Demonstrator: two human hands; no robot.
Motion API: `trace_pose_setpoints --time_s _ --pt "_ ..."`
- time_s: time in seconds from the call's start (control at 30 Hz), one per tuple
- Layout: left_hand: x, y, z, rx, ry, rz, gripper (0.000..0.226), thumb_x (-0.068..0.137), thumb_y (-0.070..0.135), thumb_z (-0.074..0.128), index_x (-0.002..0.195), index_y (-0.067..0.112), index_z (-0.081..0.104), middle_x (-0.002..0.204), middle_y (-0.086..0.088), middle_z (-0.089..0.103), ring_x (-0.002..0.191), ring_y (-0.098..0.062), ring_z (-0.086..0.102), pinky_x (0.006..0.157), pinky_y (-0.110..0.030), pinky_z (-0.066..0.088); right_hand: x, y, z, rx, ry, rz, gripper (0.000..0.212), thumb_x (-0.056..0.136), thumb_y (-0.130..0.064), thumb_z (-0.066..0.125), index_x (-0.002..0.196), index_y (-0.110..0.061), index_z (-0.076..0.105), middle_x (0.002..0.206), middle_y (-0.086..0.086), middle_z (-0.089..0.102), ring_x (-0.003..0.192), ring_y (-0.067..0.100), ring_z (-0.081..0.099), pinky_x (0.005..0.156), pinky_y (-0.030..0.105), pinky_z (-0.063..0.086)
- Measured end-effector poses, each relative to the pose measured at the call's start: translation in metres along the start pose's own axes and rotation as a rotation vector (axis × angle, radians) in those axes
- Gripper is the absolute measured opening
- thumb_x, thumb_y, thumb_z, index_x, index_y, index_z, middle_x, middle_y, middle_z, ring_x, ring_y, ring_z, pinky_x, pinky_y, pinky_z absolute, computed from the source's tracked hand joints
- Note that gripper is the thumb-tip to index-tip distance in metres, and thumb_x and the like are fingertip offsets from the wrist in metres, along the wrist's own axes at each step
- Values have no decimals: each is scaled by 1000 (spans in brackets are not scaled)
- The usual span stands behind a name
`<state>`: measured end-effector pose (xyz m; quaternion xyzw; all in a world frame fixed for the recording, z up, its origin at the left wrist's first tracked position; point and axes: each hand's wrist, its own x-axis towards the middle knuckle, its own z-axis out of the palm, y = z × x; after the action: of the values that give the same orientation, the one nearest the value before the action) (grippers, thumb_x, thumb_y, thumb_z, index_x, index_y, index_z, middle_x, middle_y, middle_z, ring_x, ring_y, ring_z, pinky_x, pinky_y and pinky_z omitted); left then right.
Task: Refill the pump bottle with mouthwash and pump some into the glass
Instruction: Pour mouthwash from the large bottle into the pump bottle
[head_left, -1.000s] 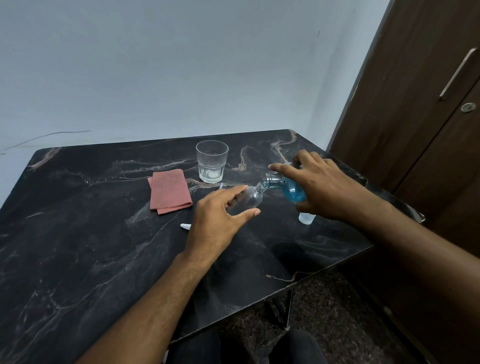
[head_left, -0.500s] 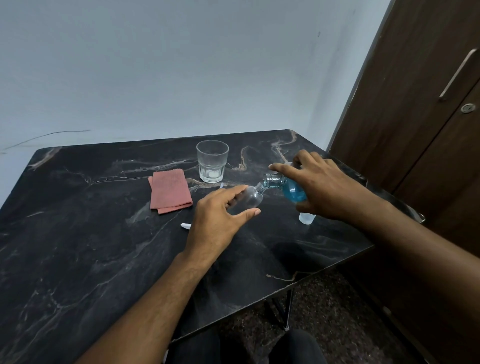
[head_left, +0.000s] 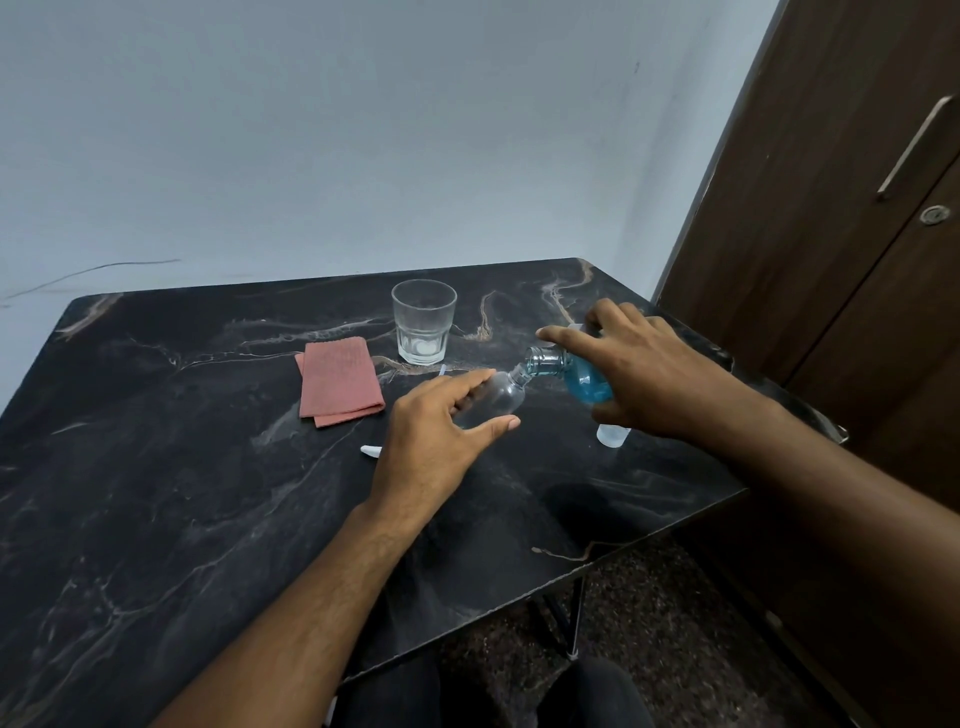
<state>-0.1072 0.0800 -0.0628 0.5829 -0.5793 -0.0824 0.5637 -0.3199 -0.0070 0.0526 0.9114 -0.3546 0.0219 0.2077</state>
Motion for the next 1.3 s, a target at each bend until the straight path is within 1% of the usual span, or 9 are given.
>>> trace_pose_setpoints --time_s 0.17,0.33,0.5,0.63,0.9,1.0,1.1,1.2,1.3 --pt "0 0 0 -6 2 2 58 71 44 91 126 38 71 99 17 73 92 -2 67 83 -15 55 1 -1 0 2 -3 -1 109 70 -38 86 154 -40 17 131 6 39 118 24 43 96 43 43" --pt "0 0 0 4 3 3 58 71 44 91 125 38 71 97 16 72 90 -4 67 83 -21 57 0 -1 -1 -2 -3 -1 109 70 -38 86 154 -39 18 132 7 39 119 25 43 96 44 43" --pt "-1 0 0 5 -2 3 59 71 45 91 126 39 71 98 17 72 92 -2 66 84 -22 57 0 -2 -1 -10 -8 -5 109 70 -38 86 154 -39 18 133 7 39 119 24 43 96 43 43" --pt "0 -1 0 3 1 5 59 71 45 91 126 39 70 96 17 72 90 -3 66 84 -25 58 0 -1 -1 -14 -8 -5 109 70 -38 86 154 -39 17 133 7 39 119 24 43 96 44 43" --pt "-1 -1 1 -6 15 22 68 70 44 92 130 43 60 97 24 71 93 0 67 83 -15 55 0 -1 -1 -21 -2 -3 109 69 -38 87 153 -39 18 131 7 40 117 25 44 94 44 44" --pt "0 -1 2 -3 13 21 67 70 45 91 130 43 61 98 22 71 93 0 67 83 -16 56 0 -2 -1 -24 -9 -6 109 69 -38 87 154 -39 17 132 7 39 118 25 43 96 44 44" --pt "0 1 1 3 12 24 71 70 44 91 131 45 57 96 26 69 92 0 66 83 -16 56 -1 -1 -2 -23 -12 -6 109 70 -38 86 154 -39 17 133 7 40 118 24 43 96 44 44" --pt "-1 0 0 -10 8 14 63 70 43 92 127 40 67 98 24 70 92 1 66 85 -20 57 -1 -1 -2 -24 -10 -5 109 70 -38 86 154 -39 17 132 7 40 117 24 43 95 43 44" --pt "-1 1 -1 -10 8 10 61 70 42 92 126 38 69 97 25 70 92 0 66 86 -24 58 -1 -2 -3 -28 -17 -8 109 70 -38 86 154 -39 17 133 7 39 118 24 42 96 43 43"
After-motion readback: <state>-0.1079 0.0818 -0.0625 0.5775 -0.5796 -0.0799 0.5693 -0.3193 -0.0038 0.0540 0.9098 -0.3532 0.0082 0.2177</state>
